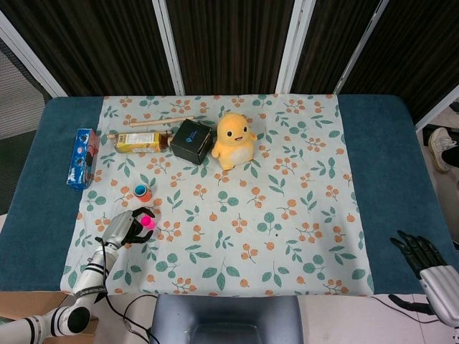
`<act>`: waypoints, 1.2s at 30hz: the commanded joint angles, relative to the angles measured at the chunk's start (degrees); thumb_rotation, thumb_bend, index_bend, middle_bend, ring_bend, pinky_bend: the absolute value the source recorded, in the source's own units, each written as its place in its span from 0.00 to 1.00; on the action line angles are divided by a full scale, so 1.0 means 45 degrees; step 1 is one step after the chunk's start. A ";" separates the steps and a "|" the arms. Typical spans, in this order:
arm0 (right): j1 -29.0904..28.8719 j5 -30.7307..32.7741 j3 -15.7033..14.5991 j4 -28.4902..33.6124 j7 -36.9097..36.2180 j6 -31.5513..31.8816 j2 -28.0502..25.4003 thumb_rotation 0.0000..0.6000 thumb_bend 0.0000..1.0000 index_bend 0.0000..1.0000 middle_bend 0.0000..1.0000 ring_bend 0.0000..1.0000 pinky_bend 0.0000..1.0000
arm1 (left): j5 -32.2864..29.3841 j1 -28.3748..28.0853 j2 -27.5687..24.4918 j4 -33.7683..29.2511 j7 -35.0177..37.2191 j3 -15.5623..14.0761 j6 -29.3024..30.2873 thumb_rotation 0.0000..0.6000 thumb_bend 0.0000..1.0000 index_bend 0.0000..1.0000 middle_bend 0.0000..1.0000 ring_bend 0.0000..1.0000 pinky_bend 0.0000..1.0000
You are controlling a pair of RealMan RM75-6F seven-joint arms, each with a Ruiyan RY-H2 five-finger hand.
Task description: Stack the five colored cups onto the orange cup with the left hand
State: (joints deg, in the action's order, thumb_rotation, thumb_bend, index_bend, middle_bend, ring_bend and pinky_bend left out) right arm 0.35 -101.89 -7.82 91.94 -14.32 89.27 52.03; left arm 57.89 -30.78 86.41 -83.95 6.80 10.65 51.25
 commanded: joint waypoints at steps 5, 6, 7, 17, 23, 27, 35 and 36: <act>0.0016 0.0017 0.0008 0.0000 -0.0035 0.0037 -0.0012 1.00 0.12 0.00 0.00 0.00 0.00 | -0.0095 -0.0052 0.0189 0.0267 -0.0017 0.0106 -0.0019 1.00 0.34 0.47 1.00 1.00 1.00; 0.0014 0.0016 0.0006 0.0003 -0.0025 0.0028 -0.0011 1.00 0.12 0.00 0.00 0.00 0.00 | -0.0106 -0.0054 0.0204 0.0282 -0.0006 0.0121 -0.0024 1.00 0.34 0.48 1.00 1.00 1.00; 0.0009 0.0013 0.0002 0.0009 -0.0015 0.0012 -0.0009 1.00 0.12 0.00 0.00 0.00 0.00 | -0.0110 -0.0056 0.0220 0.0296 0.0000 0.0139 -0.0016 1.00 0.34 0.49 1.00 1.00 1.00; 0.0006 0.0009 -0.0005 0.0024 0.0059 -0.0027 0.0003 1.00 0.12 0.00 0.00 0.00 0.00 | 0.0004 0.0017 0.0220 0.0406 0.0342 0.0390 0.0160 1.00 0.36 0.61 1.00 1.00 1.00; 0.0005 0.0027 -0.0007 0.0040 0.0103 -0.0058 0.0010 1.00 0.12 0.00 0.00 0.00 0.00 | 0.0242 -0.0049 -0.0198 -0.0289 0.1388 0.1436 0.0608 1.00 0.36 0.62 1.00 1.00 1.00; 0.0000 0.0064 0.0005 0.0056 0.0141 -0.0086 0.0018 1.00 0.12 0.00 0.00 0.00 0.00 | -0.0130 -0.0416 -0.0281 -0.0418 0.1616 0.2289 0.0702 1.00 0.36 0.63 1.00 1.00 1.00; -0.0023 0.0232 0.0067 0.0106 0.0206 -0.0183 0.0018 1.00 0.12 0.00 0.00 0.00 0.00 | -0.1288 -0.1431 0.0327 0.0828 0.0481 0.2796 0.0497 1.00 0.36 0.64 1.00 1.00 1.00; -0.0017 0.0262 0.0081 0.0109 0.0192 -0.0170 0.0013 1.00 0.12 0.00 0.00 0.00 0.00 | -0.1384 -0.1482 0.0390 0.0982 0.0389 0.2789 0.0487 1.00 0.36 0.64 1.00 1.00 1.00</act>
State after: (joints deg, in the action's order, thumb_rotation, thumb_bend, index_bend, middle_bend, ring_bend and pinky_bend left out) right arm 0.26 -100.73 -7.47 92.42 -13.44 88.49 52.10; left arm 52.76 -36.52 87.33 -80.92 9.74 23.01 53.67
